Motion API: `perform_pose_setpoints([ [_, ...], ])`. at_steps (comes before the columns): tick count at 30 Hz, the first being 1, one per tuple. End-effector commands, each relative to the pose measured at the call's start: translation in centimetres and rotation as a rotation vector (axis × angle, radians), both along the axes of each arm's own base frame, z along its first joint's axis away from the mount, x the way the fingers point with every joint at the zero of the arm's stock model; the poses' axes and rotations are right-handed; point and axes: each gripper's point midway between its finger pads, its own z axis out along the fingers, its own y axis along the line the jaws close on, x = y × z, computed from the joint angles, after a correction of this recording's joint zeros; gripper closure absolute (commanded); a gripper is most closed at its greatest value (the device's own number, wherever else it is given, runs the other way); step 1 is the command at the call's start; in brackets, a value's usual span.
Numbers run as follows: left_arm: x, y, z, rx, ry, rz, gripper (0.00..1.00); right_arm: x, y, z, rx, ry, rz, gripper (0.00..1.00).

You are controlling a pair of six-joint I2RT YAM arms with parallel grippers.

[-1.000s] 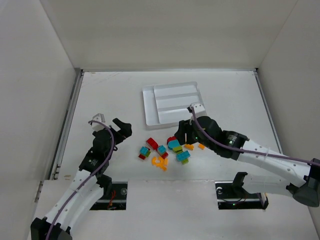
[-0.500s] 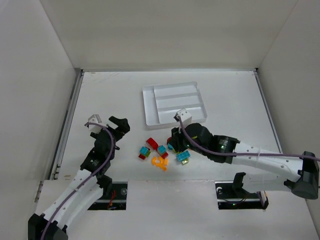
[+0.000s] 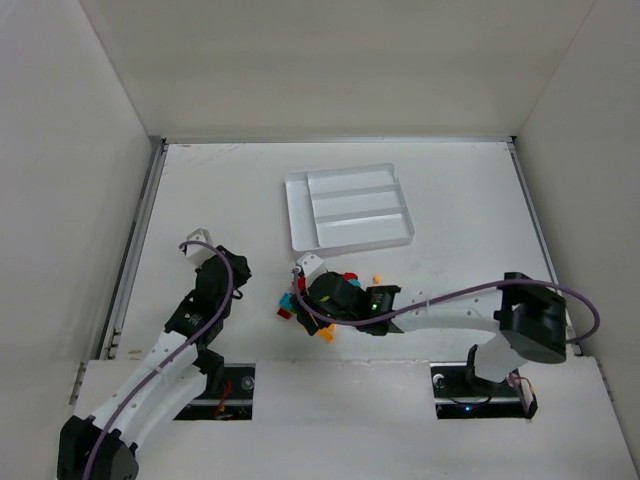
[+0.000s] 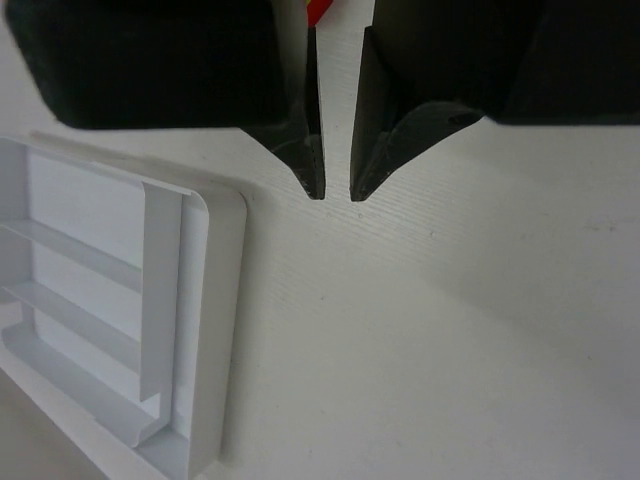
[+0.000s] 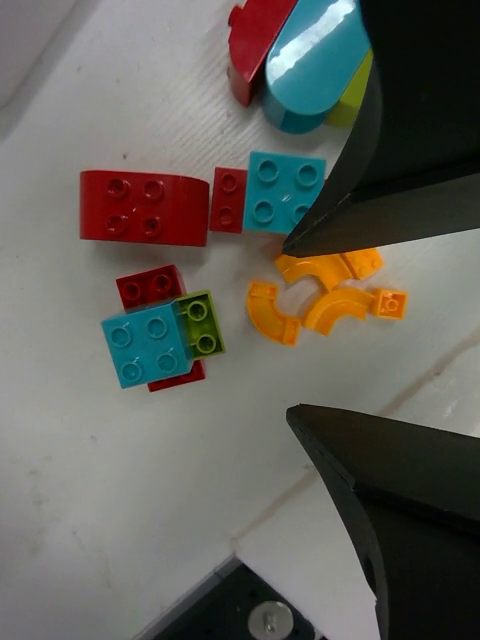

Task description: Sort the legos into containers by color

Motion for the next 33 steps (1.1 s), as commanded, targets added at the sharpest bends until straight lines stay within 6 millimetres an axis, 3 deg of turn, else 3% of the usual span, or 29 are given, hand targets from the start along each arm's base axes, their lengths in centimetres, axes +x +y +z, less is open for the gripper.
perform_pose_setpoints([
  [1,-0.4,0.3,-0.2,-0.039,-0.004,0.002,0.82,0.8,4.0,1.9,0.093,-0.043,0.049,0.32],
  [7,-0.8,0.5,-2.2,-0.049,0.088,0.003,0.72,2.3,6.1,-0.1,0.057,-0.048,0.062,0.31],
  [20,-1.5,0.4,-3.2,-0.133,0.125,-0.026,0.7,4.6,6.6,-3.0,-0.013,-0.06,0.037,0.33],
  [27,-2.0,0.4,-4.0,-0.132,0.157,-0.031,0.7,4.9,6.9,-3.0,0.003,-0.069,0.027,0.53],
  [30,-2.4,0.3,-4.2,-0.13,0.17,-0.039,0.7,4.9,6.9,-3.2,-0.005,-0.066,0.023,0.66],
  [33,-2.4,-0.1,-3.6,-0.137,0.164,-0.06,0.7,5.0,6.7,-2.0,0.023,-0.077,0.009,0.75],
])
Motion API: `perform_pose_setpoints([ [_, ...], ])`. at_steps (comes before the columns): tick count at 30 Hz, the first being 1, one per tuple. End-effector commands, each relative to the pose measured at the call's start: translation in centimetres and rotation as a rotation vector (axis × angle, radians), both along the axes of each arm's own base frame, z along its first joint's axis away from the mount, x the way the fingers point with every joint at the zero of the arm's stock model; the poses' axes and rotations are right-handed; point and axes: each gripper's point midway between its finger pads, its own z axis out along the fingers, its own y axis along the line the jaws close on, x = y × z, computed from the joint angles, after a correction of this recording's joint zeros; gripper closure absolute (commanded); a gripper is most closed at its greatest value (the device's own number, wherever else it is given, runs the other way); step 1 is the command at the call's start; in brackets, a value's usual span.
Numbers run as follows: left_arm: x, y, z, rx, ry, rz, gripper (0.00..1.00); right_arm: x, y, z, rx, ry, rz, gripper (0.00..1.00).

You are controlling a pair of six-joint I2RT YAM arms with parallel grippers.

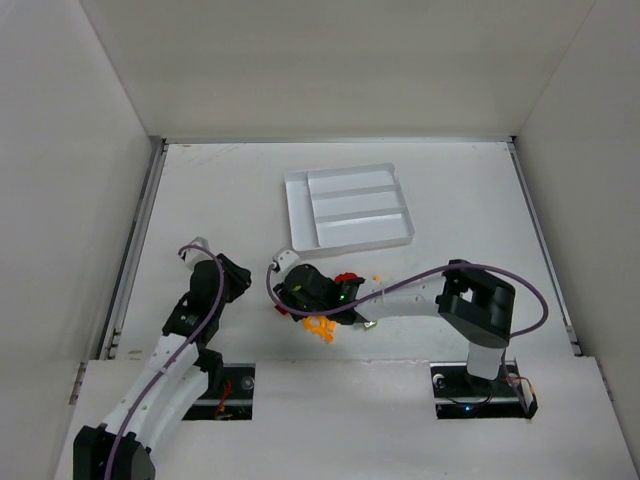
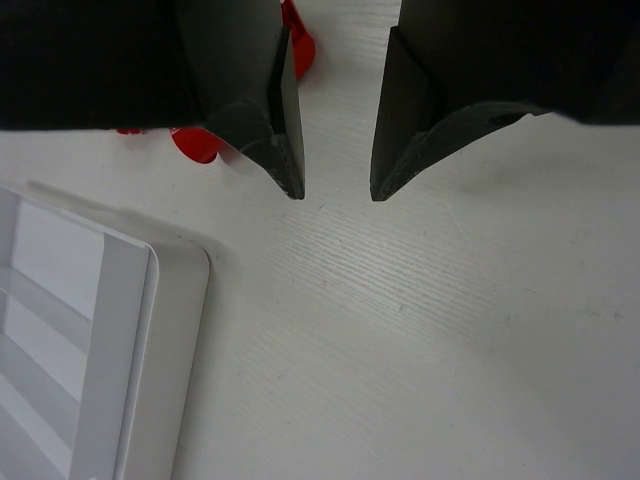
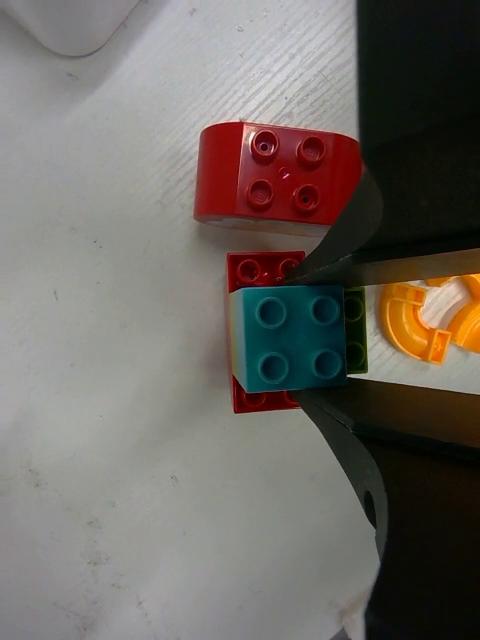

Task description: Sort the legos into containers by color

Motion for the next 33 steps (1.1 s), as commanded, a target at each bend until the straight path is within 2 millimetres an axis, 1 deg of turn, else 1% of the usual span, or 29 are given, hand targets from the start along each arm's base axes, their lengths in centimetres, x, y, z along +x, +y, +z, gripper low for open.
perform_pose_setpoints([
  [1,-0.2,-0.7,0.8,-0.028,-0.007,-0.029,0.69,1.5,1.4,4.1,0.122,-0.056,-0.035,0.75],
  [3,0.1,-1.4,2.0,-0.05,-0.031,-0.055,0.67,2.2,0.9,6.4,0.178,-0.073,-0.057,0.76],
  [5,0.4,-2.3,3.9,-0.087,-0.066,-0.093,0.65,3.3,0.0,8.7,0.24,-0.088,-0.091,0.76],
  [8,0.7,-4.0,6.6,-0.152,-0.107,-0.152,0.62,5.6,-2.1,11.3,0.314,-0.088,-0.16,0.76],
  [9,0.7,-4.8,7.9,-0.186,-0.128,-0.179,0.6,6.3,-2.8,11.6,0.328,-0.085,-0.178,0.76],
  [12,0.6,-6.5,10.7,-0.248,-0.187,-0.231,0.56,8.2,-4.5,12.3,0.361,-0.077,-0.23,0.76],
  [15,0.7,-8.5,12.8,-0.282,-0.249,-0.289,0.51,9.4,-5.4,13.4,0.415,-0.067,-0.251,0.76],
  [18,1.0,-10.8,13.4,-0.29,-0.264,-0.347,0.5,10.0,-5.8,14.6,0.482,-0.048,-0.241,0.76],
  [22,1.8,-13.3,13.6,-0.258,-0.29,-0.388,0.5,10.0,-6.6,14.8,0.549,0.001,-0.228,0.76],
  [26,2.9,-14.7,12.8,-0.23,-0.277,-0.397,0.49,10.0,-7.9,15.0,0.629,0.044,-0.235,0.76],
  [29,3.4,-15.8,12.2,-0.227,-0.263,-0.411,0.49,10.0,-8.5,14.9,0.657,0.063,-0.231,0.76],
  [33,4.0,-16.9,12.4,-0.239,-0.281,-0.424,0.51,10.1,-8.9,14.3,0.656,0.074,-0.24,0.76],
])
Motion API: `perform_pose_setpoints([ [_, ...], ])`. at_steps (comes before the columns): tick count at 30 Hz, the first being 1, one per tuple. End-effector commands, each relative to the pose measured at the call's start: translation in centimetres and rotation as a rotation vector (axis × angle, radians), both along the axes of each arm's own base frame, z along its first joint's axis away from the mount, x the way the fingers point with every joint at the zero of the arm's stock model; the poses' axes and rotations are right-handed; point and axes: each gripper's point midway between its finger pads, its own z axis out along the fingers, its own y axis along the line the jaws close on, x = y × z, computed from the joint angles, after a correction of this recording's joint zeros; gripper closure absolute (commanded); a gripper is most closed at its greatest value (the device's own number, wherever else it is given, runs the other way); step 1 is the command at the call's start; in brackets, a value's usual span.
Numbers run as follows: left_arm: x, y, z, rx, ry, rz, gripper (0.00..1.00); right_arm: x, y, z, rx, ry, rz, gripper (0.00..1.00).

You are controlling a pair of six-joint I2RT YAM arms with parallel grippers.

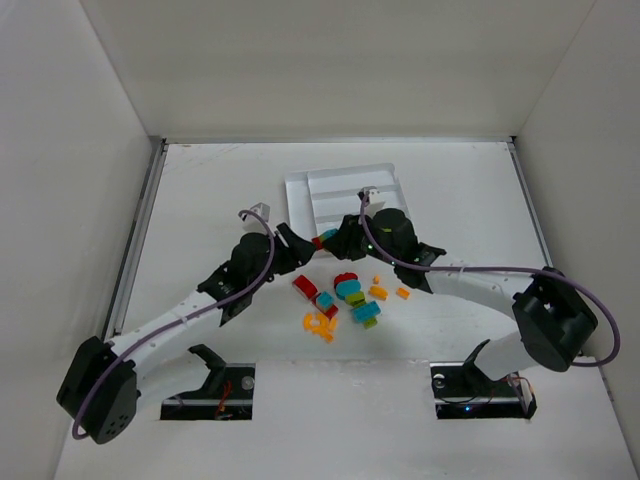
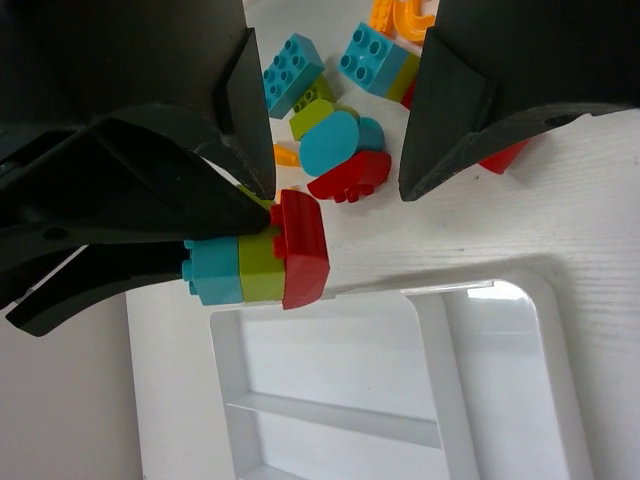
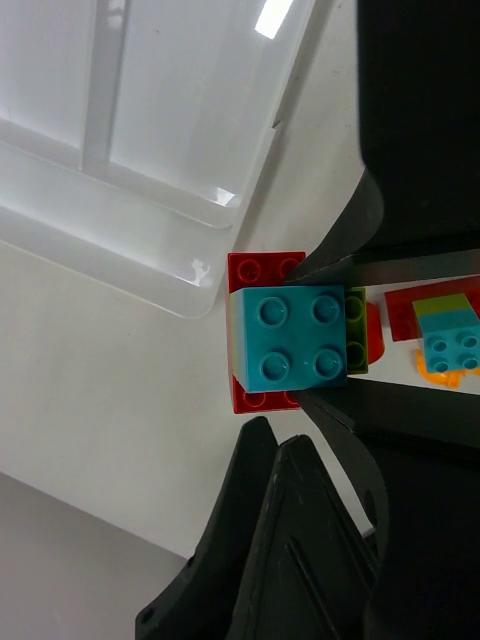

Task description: Sort the legos into containers by color

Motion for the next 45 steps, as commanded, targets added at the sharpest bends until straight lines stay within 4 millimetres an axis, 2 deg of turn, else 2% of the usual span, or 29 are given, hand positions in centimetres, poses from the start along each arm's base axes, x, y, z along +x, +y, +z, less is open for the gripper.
perform_pose_setpoints([
  [1,1.8,-1.4,4.8,-0.088,-0.136,0.008,0.51,-0.2,1.1,3.4,0.116,-0.06,0.039,0.76],
  [7,2.3,-2.0,4.8,-0.089,-0.143,0.005,0.55,-0.3,1.2,3.2,0.116,-0.06,0.044,0.76],
  [14,2.7,-2.3,3.5,-0.069,-0.118,0.006,0.65,-0.3,1.4,3.1,0.12,-0.058,0.046,0.76],
  [19,2.7,-2.8,3.4,-0.084,-0.118,0.0,0.69,-0.3,1.4,3.1,0.13,-0.055,0.045,0.76],
  [27,2.8,-3.1,3.3,-0.084,-0.134,0.001,0.91,-0.3,0.8,3.9,0.212,-0.036,0.048,0.76],
  [37,3.6,-0.7,2.6,-0.046,-0.15,0.067,0.93,1.3,-2.9,5.0,0.296,-0.04,-0.036,0.76],
  [45,7.0,1.7,2.4,0.074,-0.177,0.155,0.93,2.6,-4.6,4.5,0.272,-0.056,-0.126,0.76],
])
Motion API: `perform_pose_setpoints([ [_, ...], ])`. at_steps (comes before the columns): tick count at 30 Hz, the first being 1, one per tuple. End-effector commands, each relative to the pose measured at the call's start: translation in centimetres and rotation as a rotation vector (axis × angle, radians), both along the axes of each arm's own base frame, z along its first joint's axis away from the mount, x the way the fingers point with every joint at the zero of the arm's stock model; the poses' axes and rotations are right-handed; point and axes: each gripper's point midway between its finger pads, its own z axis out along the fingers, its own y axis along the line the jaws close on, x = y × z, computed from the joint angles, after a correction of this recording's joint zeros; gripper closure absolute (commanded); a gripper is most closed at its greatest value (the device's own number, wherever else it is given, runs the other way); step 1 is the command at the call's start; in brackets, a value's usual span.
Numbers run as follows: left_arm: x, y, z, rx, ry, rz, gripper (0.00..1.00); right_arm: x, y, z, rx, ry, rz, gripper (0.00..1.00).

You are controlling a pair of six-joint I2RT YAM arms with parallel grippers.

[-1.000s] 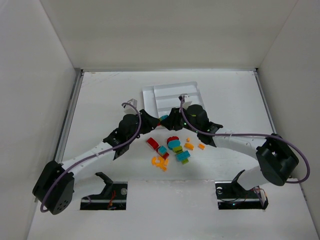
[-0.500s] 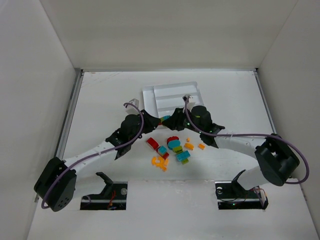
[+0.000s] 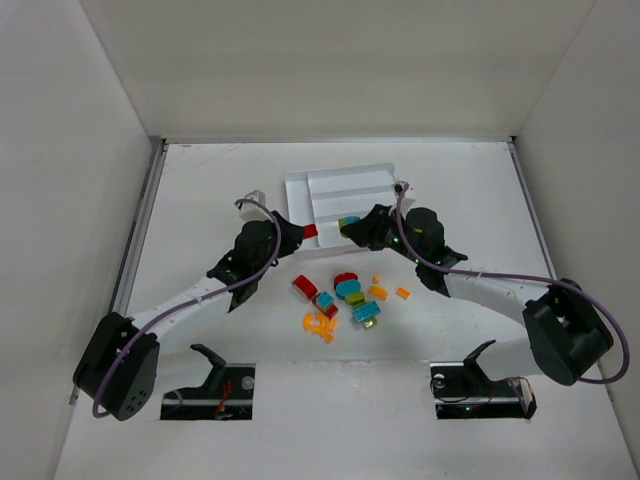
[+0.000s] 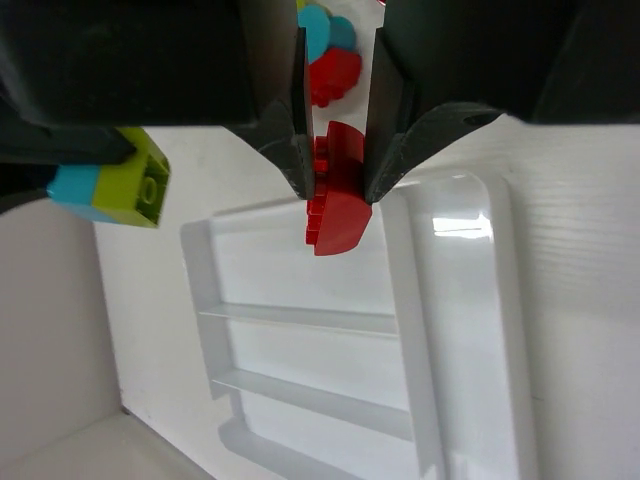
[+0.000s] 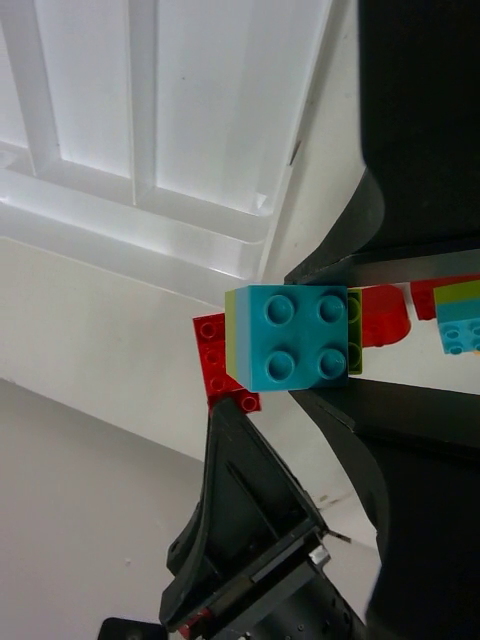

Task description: Sort the legos into containers by color

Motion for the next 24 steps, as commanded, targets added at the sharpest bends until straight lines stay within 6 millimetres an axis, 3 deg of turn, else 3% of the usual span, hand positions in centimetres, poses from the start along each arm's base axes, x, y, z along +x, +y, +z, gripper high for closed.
perform_pose_setpoints([
  [1,2.6,1.0,2.0,0.065,-0.076,0.056,0.93,0.8,-0.5,2.0,0.034,-0.071,-0.047,0.76],
  [4,3.4,1.4,1.7,0.117,-0.071,0.079,0.93,1.0,-1.0,2.1,0.025,-0.081,-0.07,0.76],
  [10,5.1,0.3,2.9,0.147,-0.105,0.073,0.92,1.5,-2.4,2.3,0.006,-0.099,-0.14,0.76],
  [17,11.3,-2.9,3.5,0.14,-0.131,0.043,0.91,2.2,-3.3,1.7,-0.021,-0.095,-0.193,0.76],
  [24,18.1,-5.6,2.3,0.114,-0.117,0.005,0.9,2.2,-3.5,1.6,-0.021,-0.095,-0.199,0.76],
])
